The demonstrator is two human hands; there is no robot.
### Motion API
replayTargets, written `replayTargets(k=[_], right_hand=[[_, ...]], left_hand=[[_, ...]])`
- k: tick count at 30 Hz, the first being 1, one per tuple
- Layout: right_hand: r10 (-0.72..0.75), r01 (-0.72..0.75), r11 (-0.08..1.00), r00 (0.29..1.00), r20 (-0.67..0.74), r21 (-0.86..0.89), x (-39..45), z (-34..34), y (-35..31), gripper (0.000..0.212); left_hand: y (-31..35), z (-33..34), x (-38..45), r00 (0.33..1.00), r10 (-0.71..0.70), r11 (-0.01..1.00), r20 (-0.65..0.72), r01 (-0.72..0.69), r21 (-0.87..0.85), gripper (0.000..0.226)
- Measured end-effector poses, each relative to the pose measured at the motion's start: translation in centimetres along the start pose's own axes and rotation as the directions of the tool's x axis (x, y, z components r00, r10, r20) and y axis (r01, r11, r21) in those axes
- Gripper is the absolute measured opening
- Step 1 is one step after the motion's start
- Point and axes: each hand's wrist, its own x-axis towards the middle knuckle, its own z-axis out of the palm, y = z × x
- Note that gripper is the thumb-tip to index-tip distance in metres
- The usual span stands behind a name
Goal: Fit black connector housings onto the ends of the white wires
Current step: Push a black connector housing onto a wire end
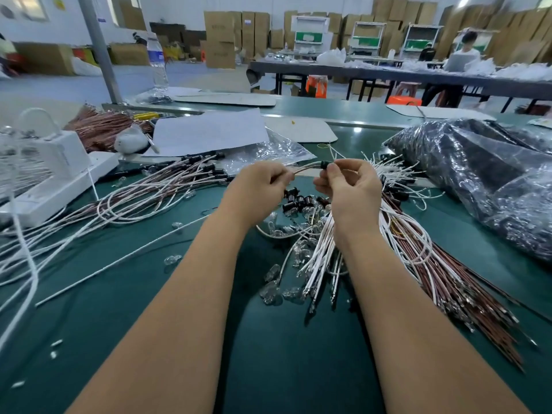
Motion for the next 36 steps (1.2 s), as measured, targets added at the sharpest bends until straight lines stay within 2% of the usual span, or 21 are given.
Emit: replayTargets(k=[1,3,4,6,8,10,13,15,17,18,19,23,26,28,30,32,36], right_hand=[[-0.007,0.007,1.0,1.0,-0.017,-0.001,0.1,-0.2,-0.1,0.011],[-0.022,0.022,0.998,1.0,-0.008,-0.057,0.1,-0.4,-0.3,0.017],[-0.036,0.035,0.993,0.999,-0.005,-0.109,0.2,-0.5,-0.4,0.02],[-0.074,0.066,0.975,0.997,-0.032,-0.211,0.3,-0.9,-0.7,0.022],[-0.136,0.099,0.937,0.987,-0.09,-0.334,0.5,-1.3,-1.1,0.023],[-0.218,0.124,0.864,0.966,-0.14,-0.488,0.8,-1.7,-1.3,0.025],[-0.314,0.124,0.678,0.94,-0.133,-0.724,1.1,-2.3,-1.5,0.029],[-0.251,0.075,0.466,0.967,-0.051,-0.882,1.3,-2.8,-1.3,0.028],[-0.097,0.024,0.188,0.995,0.005,-0.982,1.2,-3.0,-1.3,0.024],[-0.057,0.011,0.101,0.998,0.005,-0.995,1.0,-3.0,-1.3,0.017],[-0.04,-0.001,0.065,0.999,-0.003,-0.998,0.8,-2.9,-1.4,0.01],[-0.051,-0.018,0.083,0.998,-0.022,-0.996,0.6,-2.9,-1.4,0.009],[-0.043,-0.054,0.075,0.997,-0.058,-0.996,0.6,-3.1,-1.5,0.024],[-0.036,-0.067,0.066,0.997,-0.07,-0.996,0.7,-3.1,-1.5,0.026],[-0.041,-0.061,0.077,0.997,-0.064,-0.995,0.7,-3.2,-1.5,0.023],[-0.067,-0.063,0.133,0.995,-0.073,-0.989,0.7,-3.2,-1.5,0.02],[-0.201,-0.06,0.199,0.974,-0.101,-0.978,0.9,-3.0,-1.4,0.024]], left_hand=[[-0.4,-0.5,0.0,1.0,0.007,0.993,-0.021,-0.005,0.121,0.025],[-1.0,-1.7,-0.2,0.977,0.059,0.953,-0.204,0.006,0.304,0.021],[-1.5,-2.4,-0.2,0.935,0.092,0.928,-0.342,0.045,0.37,0.02],[-2.5,-4.2,-0.6,0.791,0.071,0.871,-0.607,0.247,0.424,0.019],[-3.8,-5.6,-1.0,0.679,-0.096,0.813,-0.728,0.475,0.336,0.019],[-4.5,-6.0,-1.2,0.665,-0.24,0.762,-0.707,0.58,0.287,0.025],[-4.0,-5.1,-1.0,0.721,-0.268,0.747,-0.639,0.575,0.335,0.06],[-2.9,-4.0,-0.5,0.796,-0.205,0.778,-0.569,0.486,0.398,0.064],[-1.4,-2.4,-0.1,0.881,-0.145,0.815,-0.451,0.364,0.451,0.055],[-0.7,-1.4,-0.1,0.916,-0.124,0.832,-0.382,0.306,0.464,0.051],[0.0,-0.4,0.0,0.945,-0.105,0.845,-0.31,0.249,0.474,0.048],[1.5,2.6,-0.2,0.995,-0.049,0.88,-0.09,0.086,0.467,0.035],[1.1,2.9,-0.2,0.997,-0.072,0.923,0.021,0.059,0.379,0.031],[0.6,2.8,-0.2,0.992,-0.1,0.967,0.072,0.08,0.243,0.03],[0.4,2.4,-0.2,0.988,-0.14,0.987,0.072,0.132,0.096,0.029],[0.2,2.2,-0.1,0.982,-0.182,0.983,0.042,0.182,-0.005,0.029],[0.0,2.2,-0.2,0.986,-0.164,0.983,-0.04,0.16,-0.089,0.028]])
